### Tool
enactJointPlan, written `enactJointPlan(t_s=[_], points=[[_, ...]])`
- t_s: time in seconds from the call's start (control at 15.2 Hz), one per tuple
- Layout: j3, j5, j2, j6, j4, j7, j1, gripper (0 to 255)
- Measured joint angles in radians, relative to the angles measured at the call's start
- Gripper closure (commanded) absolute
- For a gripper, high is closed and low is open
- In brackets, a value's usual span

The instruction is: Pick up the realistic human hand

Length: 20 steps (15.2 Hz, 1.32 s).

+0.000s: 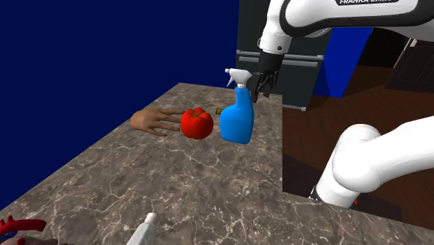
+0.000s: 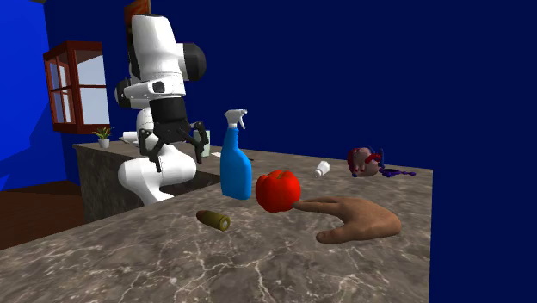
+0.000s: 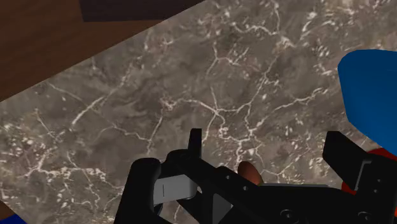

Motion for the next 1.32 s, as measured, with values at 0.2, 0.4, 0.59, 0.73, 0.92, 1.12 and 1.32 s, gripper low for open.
enactJointPlan(t_s=[0.2,0.4,0.59,0.73,0.92,1.12,1.32], points=[[-0.014,0.019,0.049,0.018,0.024,-0.030,0.020,0],[-0.052,0.063,0.178,0.043,0.108,-0.111,0.063,0],[-0.081,0.123,0.308,0.063,0.192,-0.195,0.112,0],[-0.100,0.168,0.396,0.065,0.257,-0.255,0.141,0],[-0.125,0.236,0.515,0.045,0.358,-0.347,0.177,0],[-0.135,0.312,0.648,0.016,0.479,-0.430,0.207,0],[-0.136,0.384,0.770,-0.032,0.603,-0.508,0.224,0]])
